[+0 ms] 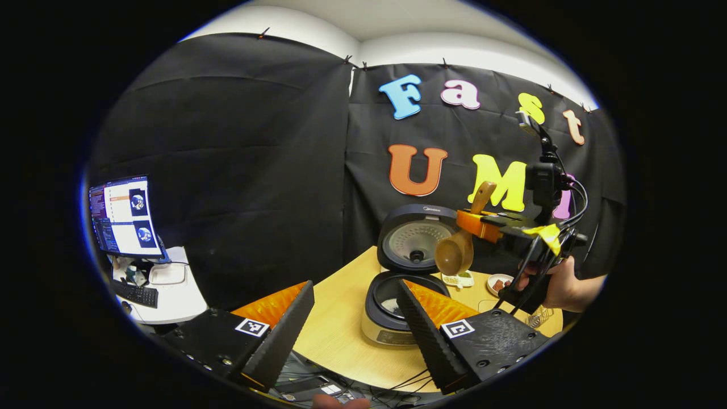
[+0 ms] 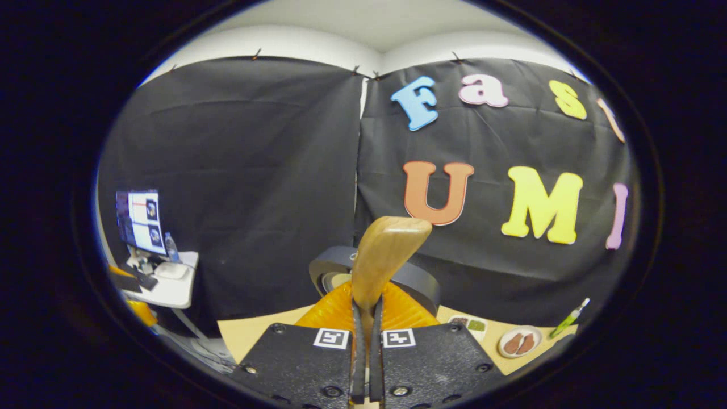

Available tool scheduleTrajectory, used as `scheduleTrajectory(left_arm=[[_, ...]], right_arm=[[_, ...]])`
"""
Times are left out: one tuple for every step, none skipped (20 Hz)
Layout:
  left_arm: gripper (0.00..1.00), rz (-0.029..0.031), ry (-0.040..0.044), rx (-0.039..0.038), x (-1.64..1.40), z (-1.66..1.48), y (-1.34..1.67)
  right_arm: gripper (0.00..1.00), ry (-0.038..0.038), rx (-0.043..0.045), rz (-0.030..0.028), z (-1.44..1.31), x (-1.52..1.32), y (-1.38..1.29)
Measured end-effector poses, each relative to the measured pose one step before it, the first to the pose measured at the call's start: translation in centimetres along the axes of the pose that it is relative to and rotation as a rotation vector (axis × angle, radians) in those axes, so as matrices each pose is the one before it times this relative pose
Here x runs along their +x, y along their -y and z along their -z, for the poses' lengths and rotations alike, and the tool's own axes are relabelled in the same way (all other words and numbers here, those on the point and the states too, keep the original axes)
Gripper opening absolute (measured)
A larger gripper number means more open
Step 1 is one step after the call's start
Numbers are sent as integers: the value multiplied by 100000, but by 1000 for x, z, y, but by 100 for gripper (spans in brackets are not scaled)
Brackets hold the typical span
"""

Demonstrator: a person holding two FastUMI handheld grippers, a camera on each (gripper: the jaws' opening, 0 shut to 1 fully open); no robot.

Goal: Close the left gripper, press the button to open the rice cooker; take a wooden spoon from the chopstick holder with the right hand, scoop a spoonful of rice and pour it into the rice cooker, then put the wooden spoon back into the chopstick holder.

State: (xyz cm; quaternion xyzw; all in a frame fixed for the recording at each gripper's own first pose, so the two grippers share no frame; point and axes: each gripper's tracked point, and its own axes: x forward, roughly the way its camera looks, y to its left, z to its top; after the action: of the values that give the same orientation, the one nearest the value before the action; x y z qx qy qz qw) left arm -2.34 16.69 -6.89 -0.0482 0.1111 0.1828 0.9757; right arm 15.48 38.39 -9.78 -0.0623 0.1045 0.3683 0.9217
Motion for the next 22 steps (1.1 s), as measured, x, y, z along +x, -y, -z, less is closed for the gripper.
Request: scheduleTrajectory(left_arm=[[95,880,400,465,186,-147,591],[95,940,120,409,204,-193,542],[95,1155,-18,383,258,-47,645],[95,1250,-154,356,248,-169,757],[95,1132,288,520,284,-255,726],[95,1024,332,573,296,-411,684],[95,1112,1395,385,247,-694,615],[95,1364,1834,185,299,-792,723],[95,1139,1565,-91,362,-587,681],[95,893,1383,-435,311,-564,519],[95,846,939,-603,414,-322,609],[95,443,632,-400,413,-237,591],[95,135,643,-14,353,-137,382],[95,-441,1057,579,282,-338,270],[95,-484,812,529,349,-211,156],[95,-131,164,223,416,19,206],[95,-519,85,-63,302,47,151],[95,-876,235,-413,247,-42,125],[95,-673,479,-702,288,-160,47],[95,-368,416,-545,267,-114,224],[95,-461,390,19,205,-86,239],[95,-608,-139,534,233,-11,200]], right_arm=[[8,665,4906,-12,-591,-777,687],[8,642,4916,-243,-592,-855,662],[8,741,4374,226,-529,-882,1011],[8,876,3485,1154,-727,-971,1047],[8,1189,2626,1678,-826,-1009,1390],[8,1271,2042,1891,-780,-1009,1650],[8,1294,1752,2561,-750,-987,1756],[8,1305,1479,2951,-735,-1083,1928],[8,1281,1452,3053,-656,-1082,1898],[8,1038,1496,3283,-578,-1006,2073],[8,1048,1406,3419,-481,-895,2275],[8,719,793,3682,-399,-932,2230],[8,369,194,4117,-226,-872,2566],[8,155,82,4493,-183,-823,2668],[8,136,222,4372,-31,-661,2381],[8,-187,466,4222,70,-621,2400],[8,-401,630,4164,109,-398,2562],[8,-771,691,3945,329,-468,2491],[8,-1037,511,3725,367,-298,2406],[6,-1443,791,3655,469,-117,2164],[8,-1757,847,3016,677,270,1985],[8,-1586,920,2625,630,278,1819]])
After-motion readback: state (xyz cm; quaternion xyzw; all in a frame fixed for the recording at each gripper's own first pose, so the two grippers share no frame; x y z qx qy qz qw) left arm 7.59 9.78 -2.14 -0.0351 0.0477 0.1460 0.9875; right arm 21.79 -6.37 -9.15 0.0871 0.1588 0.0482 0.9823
